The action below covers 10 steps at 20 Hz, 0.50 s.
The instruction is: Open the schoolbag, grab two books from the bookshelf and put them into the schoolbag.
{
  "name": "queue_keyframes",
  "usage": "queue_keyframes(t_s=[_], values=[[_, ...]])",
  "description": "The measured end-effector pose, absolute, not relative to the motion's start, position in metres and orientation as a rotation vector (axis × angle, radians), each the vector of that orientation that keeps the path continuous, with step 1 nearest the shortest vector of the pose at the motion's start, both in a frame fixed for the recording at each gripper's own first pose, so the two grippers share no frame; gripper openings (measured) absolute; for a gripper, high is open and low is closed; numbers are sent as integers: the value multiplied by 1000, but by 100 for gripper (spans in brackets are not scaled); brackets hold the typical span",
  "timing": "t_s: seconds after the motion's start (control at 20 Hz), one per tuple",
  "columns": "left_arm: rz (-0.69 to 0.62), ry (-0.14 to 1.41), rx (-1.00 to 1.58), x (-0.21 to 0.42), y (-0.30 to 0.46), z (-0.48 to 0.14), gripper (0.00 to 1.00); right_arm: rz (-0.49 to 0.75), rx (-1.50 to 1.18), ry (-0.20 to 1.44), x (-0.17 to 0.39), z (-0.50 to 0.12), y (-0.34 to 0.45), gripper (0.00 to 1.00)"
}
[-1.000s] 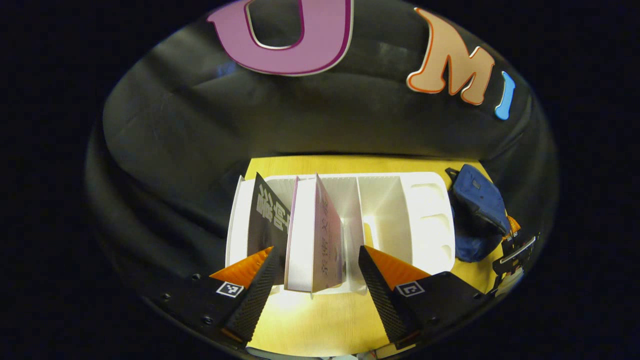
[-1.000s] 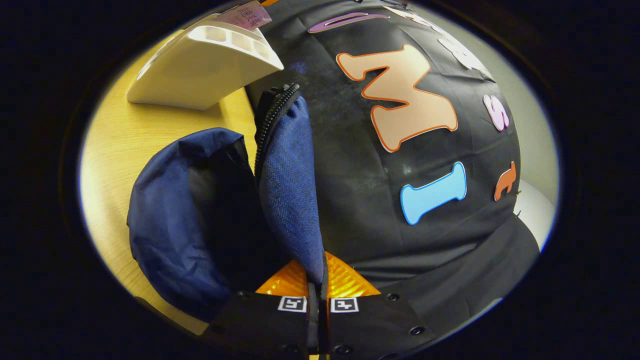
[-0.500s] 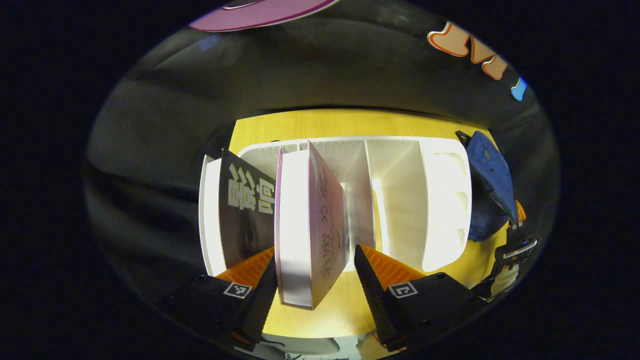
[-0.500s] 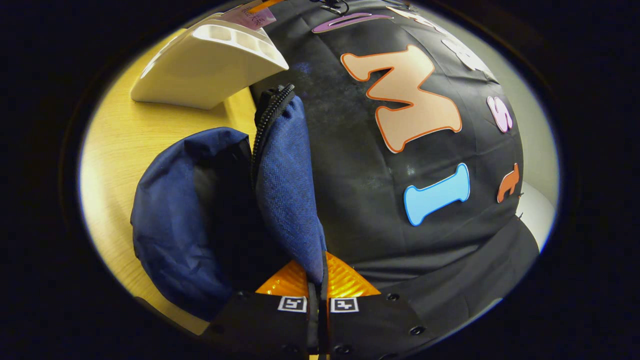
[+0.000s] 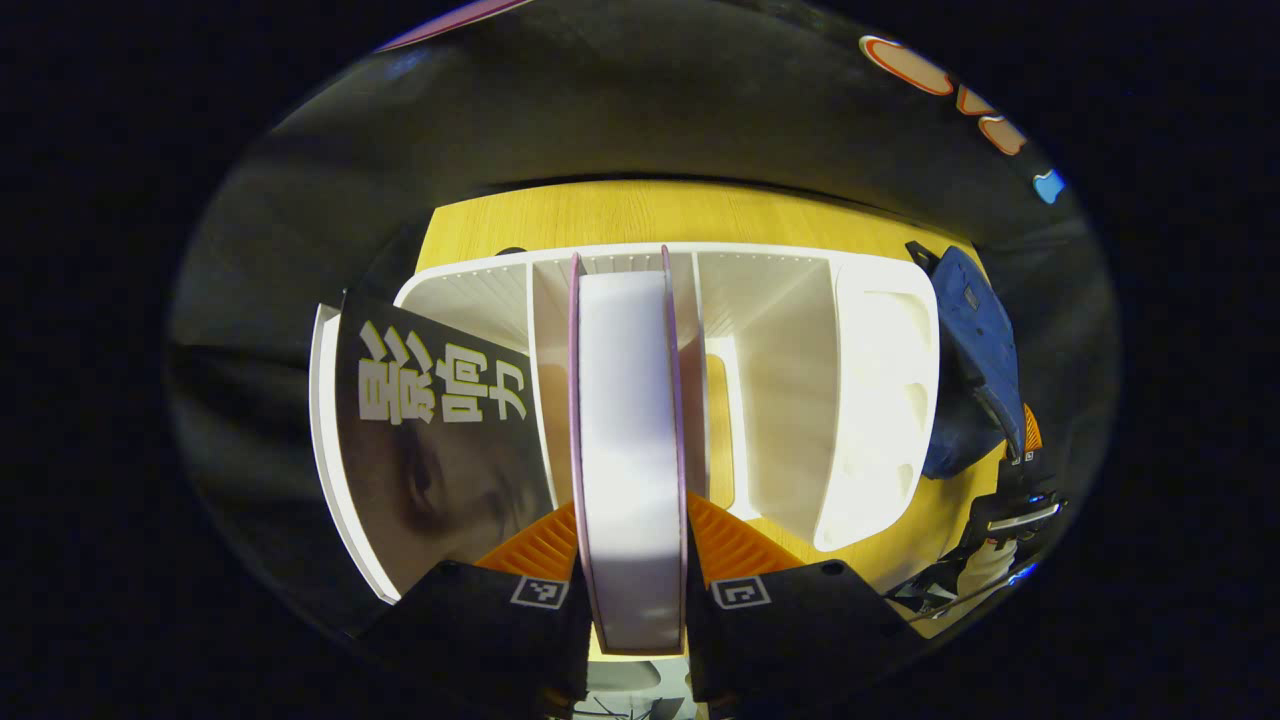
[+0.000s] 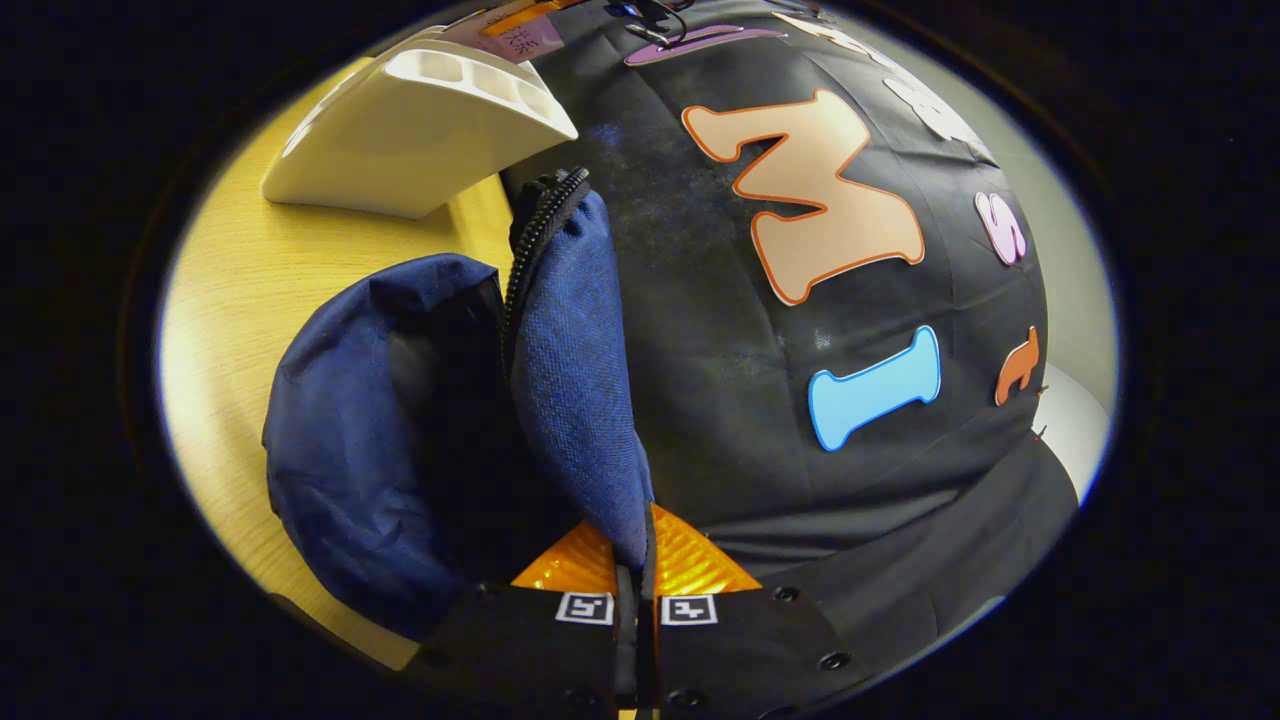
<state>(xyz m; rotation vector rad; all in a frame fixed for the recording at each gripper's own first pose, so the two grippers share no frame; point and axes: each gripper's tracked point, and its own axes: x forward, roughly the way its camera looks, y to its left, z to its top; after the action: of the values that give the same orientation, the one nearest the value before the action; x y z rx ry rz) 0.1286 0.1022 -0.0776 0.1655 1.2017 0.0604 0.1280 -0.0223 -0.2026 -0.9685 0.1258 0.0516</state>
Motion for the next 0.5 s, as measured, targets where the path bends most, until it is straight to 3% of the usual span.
queue_keyframes(t_s=[0.35, 0.4, 0.5], values=[[130, 1226, 165, 126, 95, -82, 36, 58, -980, 128, 128, -205, -21, 1], [138, 1234, 162, 124, 95, -83, 35, 58, -981, 128, 128, -205, -21, 5], [157, 1252, 135, 118, 91, -82, 34, 62, -984, 125, 128, -205, -20, 2]])
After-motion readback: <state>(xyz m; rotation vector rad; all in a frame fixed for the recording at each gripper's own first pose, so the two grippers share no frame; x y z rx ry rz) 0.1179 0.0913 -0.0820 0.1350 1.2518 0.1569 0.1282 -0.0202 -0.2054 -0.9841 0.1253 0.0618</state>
